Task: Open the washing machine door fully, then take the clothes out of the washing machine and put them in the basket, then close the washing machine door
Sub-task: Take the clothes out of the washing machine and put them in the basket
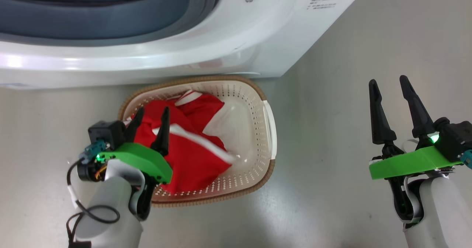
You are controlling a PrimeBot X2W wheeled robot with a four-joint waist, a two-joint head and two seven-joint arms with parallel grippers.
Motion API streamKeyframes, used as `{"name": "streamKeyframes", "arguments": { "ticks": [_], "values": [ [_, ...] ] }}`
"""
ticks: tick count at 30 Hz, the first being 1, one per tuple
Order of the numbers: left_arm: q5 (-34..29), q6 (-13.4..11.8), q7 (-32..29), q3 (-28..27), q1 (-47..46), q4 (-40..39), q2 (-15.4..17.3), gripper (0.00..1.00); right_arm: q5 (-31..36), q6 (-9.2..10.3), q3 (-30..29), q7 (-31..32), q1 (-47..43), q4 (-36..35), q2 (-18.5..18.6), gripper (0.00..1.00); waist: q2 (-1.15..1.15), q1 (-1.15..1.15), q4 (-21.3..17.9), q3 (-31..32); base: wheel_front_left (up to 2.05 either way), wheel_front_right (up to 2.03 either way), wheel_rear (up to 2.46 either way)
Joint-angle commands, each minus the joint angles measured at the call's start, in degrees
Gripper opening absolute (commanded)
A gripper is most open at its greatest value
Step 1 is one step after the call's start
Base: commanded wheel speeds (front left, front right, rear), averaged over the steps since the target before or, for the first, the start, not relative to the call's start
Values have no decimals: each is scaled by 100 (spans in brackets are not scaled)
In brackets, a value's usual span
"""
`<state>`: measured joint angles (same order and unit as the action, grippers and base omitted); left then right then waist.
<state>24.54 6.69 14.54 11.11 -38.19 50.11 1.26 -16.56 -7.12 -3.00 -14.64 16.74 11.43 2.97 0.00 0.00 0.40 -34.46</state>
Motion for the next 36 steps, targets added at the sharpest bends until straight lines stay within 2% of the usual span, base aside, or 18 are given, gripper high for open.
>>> {"name": "streamKeyframes", "arguments": {
  "ticks": [1,20,36],
  "values": [
    [-110,39,46,-209,316,-169,162,100,73,-36,102,-36,-150,-82,-9,100,0,0,19,209,0,0,0],
    [-924,62,46,-939,1262,-1582,162,100,65,-36,107,-36,-596,103,77,100,0,0,136,1366,0,0,0],
    [-1262,79,46,-1142,2215,-2899,162,100,9,-36,67,-36,-1209,165,156,100,0,0,183,2190,0,0,0]
  ]
}}
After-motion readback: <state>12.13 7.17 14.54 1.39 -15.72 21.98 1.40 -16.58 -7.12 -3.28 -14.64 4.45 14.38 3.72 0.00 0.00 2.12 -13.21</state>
